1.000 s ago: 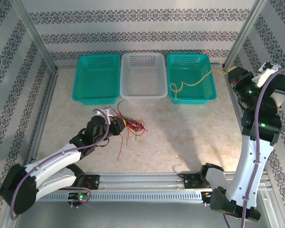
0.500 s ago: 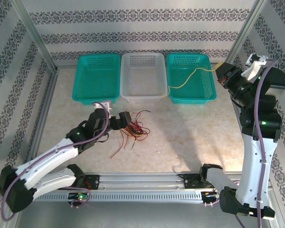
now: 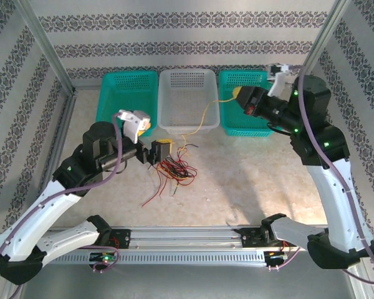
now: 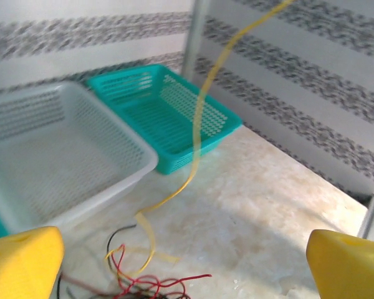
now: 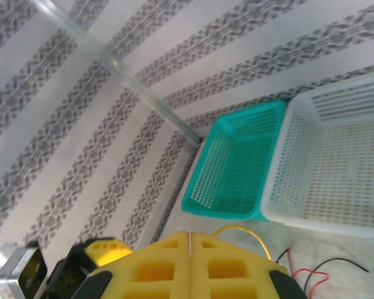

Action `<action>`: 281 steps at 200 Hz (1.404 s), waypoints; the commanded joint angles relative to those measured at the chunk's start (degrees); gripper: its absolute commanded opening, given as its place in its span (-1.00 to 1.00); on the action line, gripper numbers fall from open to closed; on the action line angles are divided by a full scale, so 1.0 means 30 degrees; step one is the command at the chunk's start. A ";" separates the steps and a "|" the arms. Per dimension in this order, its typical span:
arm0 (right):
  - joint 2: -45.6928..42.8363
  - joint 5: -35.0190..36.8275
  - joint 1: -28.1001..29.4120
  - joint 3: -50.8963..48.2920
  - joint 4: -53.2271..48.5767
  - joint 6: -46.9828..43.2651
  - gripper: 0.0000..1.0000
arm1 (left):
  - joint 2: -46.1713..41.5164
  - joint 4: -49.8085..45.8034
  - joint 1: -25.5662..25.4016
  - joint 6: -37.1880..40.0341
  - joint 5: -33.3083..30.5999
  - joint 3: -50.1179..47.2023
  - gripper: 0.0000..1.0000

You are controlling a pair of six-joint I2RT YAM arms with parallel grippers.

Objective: Untangle the cables

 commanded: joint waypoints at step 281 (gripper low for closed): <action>0.2954 -0.0314 0.3052 0.5065 0.1133 -0.0434 -1.00 | 0.3549 0.7270 0.1258 0.2943 0.0684 -0.1978 -0.84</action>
